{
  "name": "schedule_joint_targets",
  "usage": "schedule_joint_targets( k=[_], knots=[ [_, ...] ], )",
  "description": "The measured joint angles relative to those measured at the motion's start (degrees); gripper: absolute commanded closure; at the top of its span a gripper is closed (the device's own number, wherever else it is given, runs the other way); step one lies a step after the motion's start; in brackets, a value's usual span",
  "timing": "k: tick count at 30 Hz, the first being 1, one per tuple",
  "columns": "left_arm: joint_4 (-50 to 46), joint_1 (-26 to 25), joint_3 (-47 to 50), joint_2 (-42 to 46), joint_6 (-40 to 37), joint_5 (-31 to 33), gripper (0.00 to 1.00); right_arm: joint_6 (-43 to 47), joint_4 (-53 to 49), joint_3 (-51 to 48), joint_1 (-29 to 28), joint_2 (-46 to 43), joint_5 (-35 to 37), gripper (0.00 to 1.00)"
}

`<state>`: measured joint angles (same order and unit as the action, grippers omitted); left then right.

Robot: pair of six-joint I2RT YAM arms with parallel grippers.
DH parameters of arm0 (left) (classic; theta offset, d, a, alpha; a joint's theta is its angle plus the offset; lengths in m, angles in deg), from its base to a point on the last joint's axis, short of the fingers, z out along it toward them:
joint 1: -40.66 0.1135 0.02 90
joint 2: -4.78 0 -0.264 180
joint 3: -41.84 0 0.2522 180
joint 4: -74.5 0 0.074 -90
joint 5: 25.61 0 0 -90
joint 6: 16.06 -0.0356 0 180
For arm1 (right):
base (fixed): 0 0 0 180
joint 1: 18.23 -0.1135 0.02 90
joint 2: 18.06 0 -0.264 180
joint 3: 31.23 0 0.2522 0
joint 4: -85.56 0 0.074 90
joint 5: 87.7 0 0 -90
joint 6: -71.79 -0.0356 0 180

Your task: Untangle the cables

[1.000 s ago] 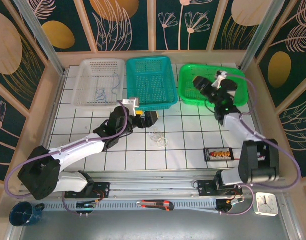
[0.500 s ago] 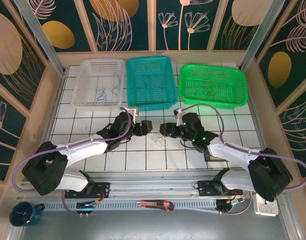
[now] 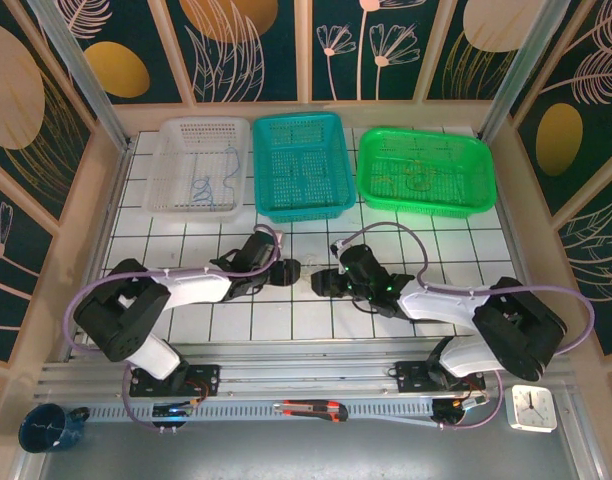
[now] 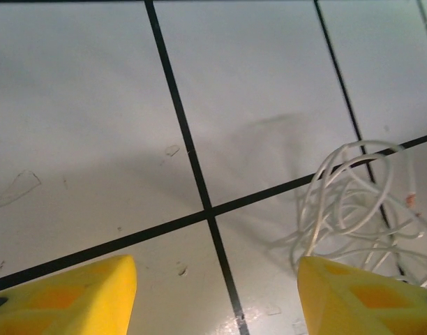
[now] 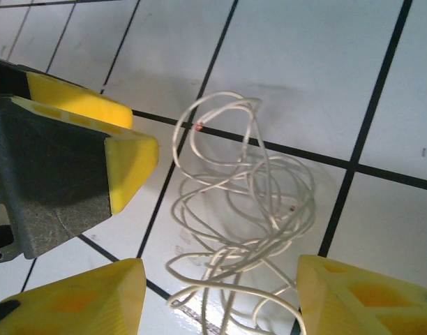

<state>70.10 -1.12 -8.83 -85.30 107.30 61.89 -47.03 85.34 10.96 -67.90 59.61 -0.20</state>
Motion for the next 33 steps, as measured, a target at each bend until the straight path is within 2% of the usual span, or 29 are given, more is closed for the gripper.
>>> schedule_joint_targets(
  k=[8, 13, 17, 25, 30, 33],
  knots=[
    [-0.15, -0.02, -2.71, -2.78, -1.22, -0.39, 0.37, 0.00, 1.53, -0.09, 0.00, 1.68, 1.22, 0.42],
    [-0.20, -0.02, -3.93, -4.20, -1.68, -0.61, 0.41, 0.00, 2.58, -0.26, 0.00, 2.40, 1.25, 0.42],
    [-0.20, -0.02, -5.40, -5.55, -1.84, -1.07, 0.38, 0.00, 3.50, -0.76, 0.00, 2.73, 1.31, 0.44],
    [-0.72, -0.02, -5.70, -4.46, -1.86, -1.07, 0.31, -0.07, 4.35, -1.86, 0.09, 2.91, 1.44, 0.50],
    [-0.61, -0.02, -5.73, -2.51, -1.84, -1.36, 0.31, -0.04, 4.46, -2.36, 0.35, 2.86, 1.46, 0.51],
    [-0.63, -0.02, -5.77, -2.58, -1.84, -1.64, 0.35, -0.04, 4.66, -2.58, 0.50, 2.86, 1.46, 0.51]
  ],
)
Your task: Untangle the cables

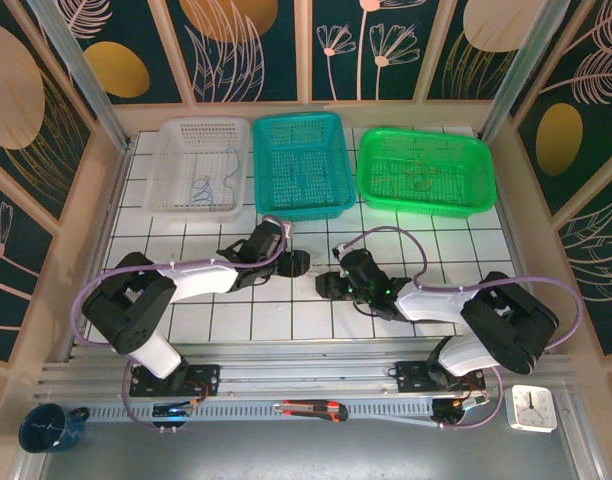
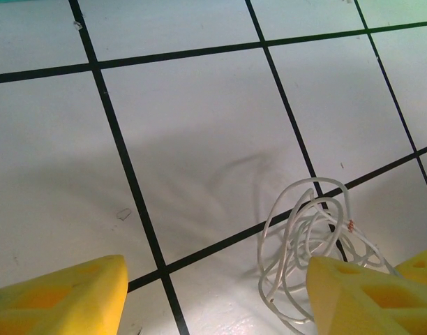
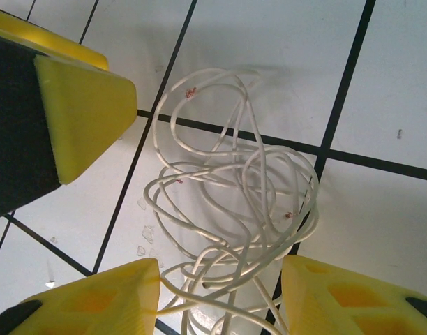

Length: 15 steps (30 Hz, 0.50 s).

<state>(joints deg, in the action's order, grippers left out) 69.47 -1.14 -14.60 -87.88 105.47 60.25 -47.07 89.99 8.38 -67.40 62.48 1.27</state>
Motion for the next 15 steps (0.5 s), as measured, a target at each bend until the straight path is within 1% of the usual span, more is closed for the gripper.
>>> schedule_joint_targets(
  k=[5, 13, 15],
  knots=[
    [0.24, 0.00, -0.66, -1.40, 0.00, -0.83, 0.41, 0.00, 0.02, -0.20, 0.07, 0.00, 0.02, 0.51],
    [0.98, 0.00, -1.29, -3.93, 0.02, -1.84, 0.42, -0.02, 0.20, -0.52, 0.11, 0.00, 0.02, 0.52],
    [1.18, 0.00, -1.44, -4.39, -0.04, -1.95, 0.47, -0.04, 0.42, -0.52, 0.11, 0.00, 0.02, 0.52]
  ],
)
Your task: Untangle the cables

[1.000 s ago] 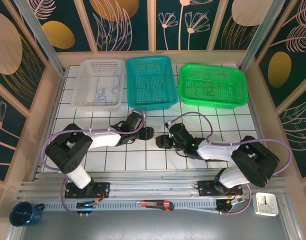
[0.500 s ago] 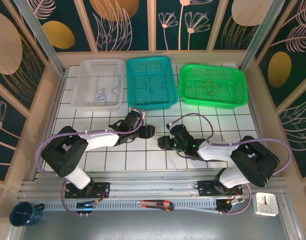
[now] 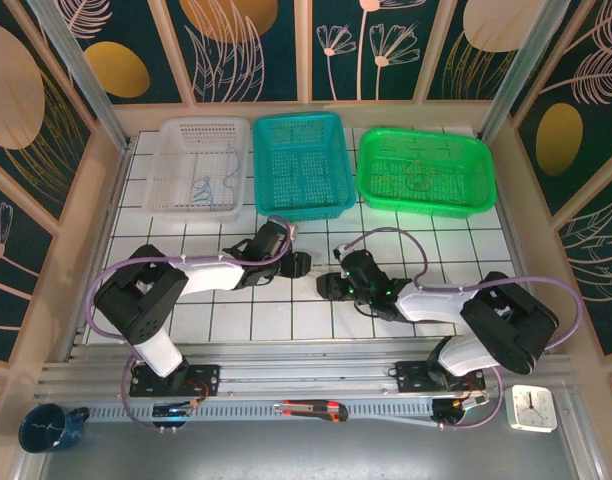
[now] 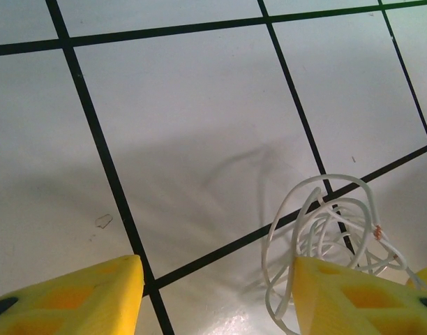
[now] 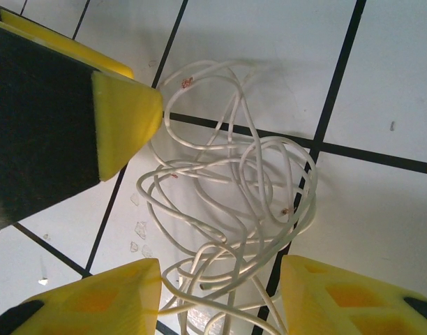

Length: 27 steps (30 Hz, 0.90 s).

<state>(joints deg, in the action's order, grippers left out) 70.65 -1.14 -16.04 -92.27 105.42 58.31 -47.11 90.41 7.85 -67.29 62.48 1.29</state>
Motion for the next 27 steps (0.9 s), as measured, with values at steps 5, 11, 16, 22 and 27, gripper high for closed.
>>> schedule_joint_targets(
  k=[5, 11, 16, 22, 27],
  knots=[
    [0.55, 0.00, -0.70, -0.44, 0.24, -0.70, 0.54, -0.09, 0.24, 0.00, 0.00, 0.00, 0.02, 0.52],
    [1.64, 0.00, -1.66, -2.84, 0.39, -1.68, 0.63, -0.11, 0.87, 0.00, 0.00, 0.00, 0.02, 0.52],
    [2.05, 0.00, -2.54, -4.15, 0.98, -2.49, 0.88, -0.11, 1.29, 0.00, 0.07, 0.02, 0.00, 0.54],
    [1.99, 0.00, -2.84, -3.67, 0.98, -2.27, 1.00, -0.22, 3.56, -1.09, 1.20, 1.03, -0.07, 0.69],
    [-1.55, 0.00, -3.85, 3.69, 0.83, -0.59, 1.00, -0.63, 6.03, -3.45, 2.73, 3.82, -0.48, 0.87]
  ],
)
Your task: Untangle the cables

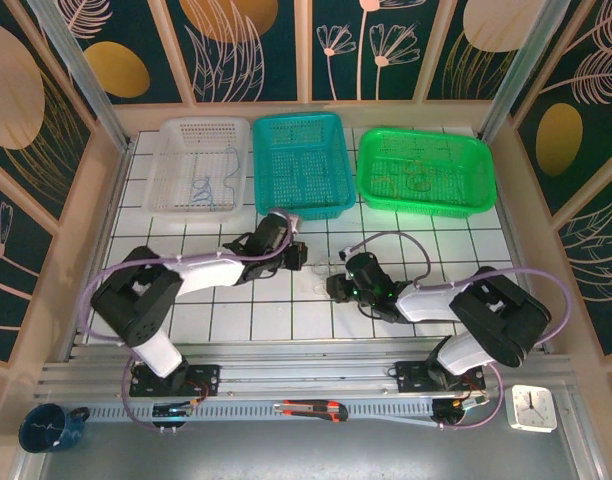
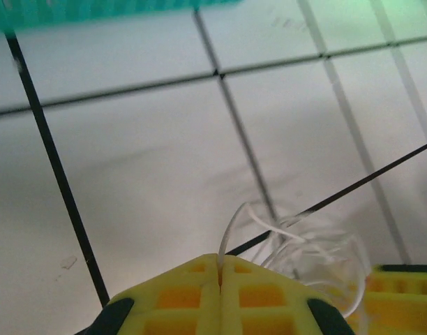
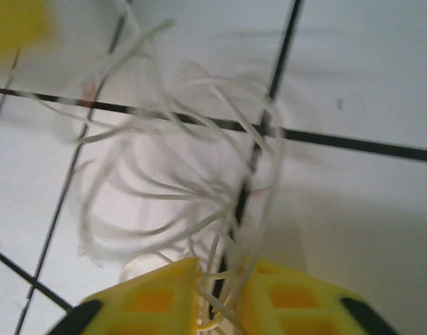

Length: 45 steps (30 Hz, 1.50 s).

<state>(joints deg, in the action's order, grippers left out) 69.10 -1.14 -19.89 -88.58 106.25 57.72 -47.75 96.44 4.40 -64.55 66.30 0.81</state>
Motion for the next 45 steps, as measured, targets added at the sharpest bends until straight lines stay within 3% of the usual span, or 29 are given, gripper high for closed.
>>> schedule_joint_targets(
  k=[3, 7, 15, 16, 19, 24, 38, 45],
  knots=[
    [-1.11, 0.00, -2.43, 5.75, -0.17, 1.01, 1.00, -0.39, 1.81, -0.09, 0.61, 0.63, -0.37, 0.94],
    [-3.34, -0.70, -4.24, 11.82, -0.20, 1.20, 1.00, -0.61, 6.67, 0.28, 0.76, 0.76, -0.94, 0.95],
    [-7.37, -0.74, -5.49, 16.98, -0.31, 3.41, 1.00, -0.59, 10.71, 0.59, 0.85, 0.31, -1.57, 1.00],
    [-7.76, -0.76, -5.92, 17.46, -0.50, 3.80, 1.00, -0.59, 11.37, 0.72, 0.85, 0.28, -1.57, 0.96],
    [-9.01, -0.74, -7.65, 18.67, -1.29, 4.94, 1.00, -0.85, 11.39, 1.51, 0.87, -0.11, -1.55, 0.66],
    [-4.42, -0.20, -13.51, 21.75, -2.21, 5.86, 1.00, -0.61, 1.97, 0.83, 1.44, -0.48, -1.55, 0.50],
    [2.97, -0.20, -6.97, 23.56, -2.32, 4.09, 1.00, 1.57, -15.91, 10.73, 5.97, -24.41, -2.62, 0.43],
    [6.51, -0.20, -2.49, 23.58, -2.08, 2.56, 1.00, 0.74, -17.57, 17.81, 8.44, -26.03, -5.44, 0.35]
  ],
)
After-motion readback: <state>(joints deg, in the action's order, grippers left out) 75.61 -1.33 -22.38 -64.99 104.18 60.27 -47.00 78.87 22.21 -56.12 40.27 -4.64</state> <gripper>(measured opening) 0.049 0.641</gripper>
